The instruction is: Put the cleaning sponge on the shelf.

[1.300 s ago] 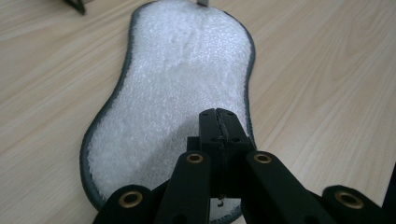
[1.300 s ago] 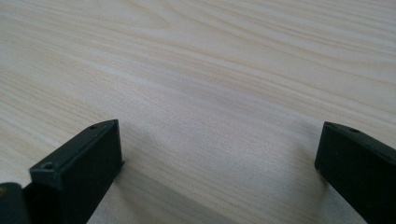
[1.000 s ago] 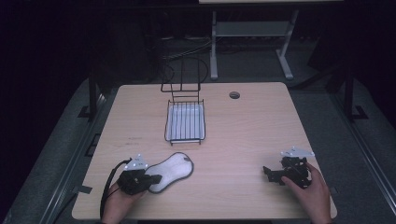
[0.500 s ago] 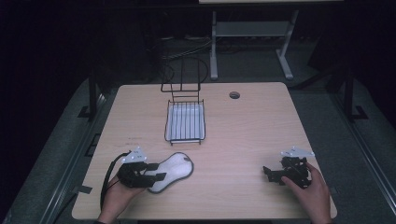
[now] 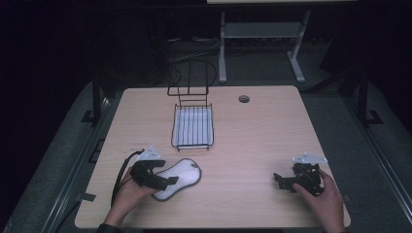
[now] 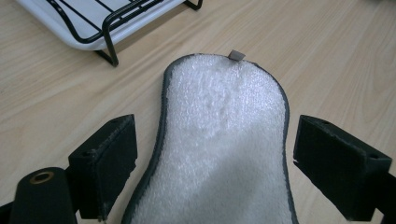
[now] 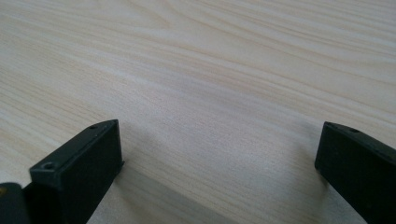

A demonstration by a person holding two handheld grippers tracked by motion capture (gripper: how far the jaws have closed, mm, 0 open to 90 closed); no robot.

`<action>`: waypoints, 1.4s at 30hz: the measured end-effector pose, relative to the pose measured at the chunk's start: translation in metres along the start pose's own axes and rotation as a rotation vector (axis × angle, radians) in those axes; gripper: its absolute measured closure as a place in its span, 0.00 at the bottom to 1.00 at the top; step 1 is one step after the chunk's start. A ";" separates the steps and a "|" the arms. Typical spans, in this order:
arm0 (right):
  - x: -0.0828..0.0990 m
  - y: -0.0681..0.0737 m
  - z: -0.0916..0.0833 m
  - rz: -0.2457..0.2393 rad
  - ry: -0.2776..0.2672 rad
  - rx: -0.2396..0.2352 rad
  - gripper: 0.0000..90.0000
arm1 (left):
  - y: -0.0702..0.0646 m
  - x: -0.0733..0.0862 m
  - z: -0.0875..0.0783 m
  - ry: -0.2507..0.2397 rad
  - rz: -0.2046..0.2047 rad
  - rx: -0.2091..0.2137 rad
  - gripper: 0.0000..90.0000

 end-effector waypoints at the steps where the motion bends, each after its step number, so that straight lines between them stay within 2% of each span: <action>1: 0.000 0.000 0.000 0.000 0.000 0.000 0.00 | 0.000 0.000 0.000 0.000 0.000 0.000 0.14; 6: 0.000 0.000 0.000 0.000 0.000 0.000 0.00 | 0.000 0.003 0.012 0.042 0.023 0.002 0.14; 14: 0.000 0.000 0.000 0.000 0.000 0.000 0.00 | -0.001 0.006 0.020 0.091 0.059 -0.011 0.14; 22: 0.000 0.000 0.000 -0.001 0.000 0.000 0.00 | 0.000 0.011 0.023 0.092 0.041 -0.001 0.14; 30: 0.000 0.000 0.000 -0.001 0.000 0.000 0.00 | -0.001 0.011 0.025 0.110 0.055 0.007 0.15; 38: 0.000 0.000 0.000 0.000 0.000 0.000 0.00 | -0.002 0.010 0.024 0.115 0.060 0.028 0.22; 42: 0.000 0.000 0.000 0.000 0.000 0.000 0.00 | -0.003 0.008 0.022 0.117 0.074 0.031 0.25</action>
Point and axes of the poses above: each handheld gripper's, and its own axes: z roughly forward along the jaws, x roughly out of its underside, y roughly to its left, the point moved 1 cm from there along z, roughly forward along the jaws, and after that the axes turned 12 degrees about -y, right-handed, at the moved point
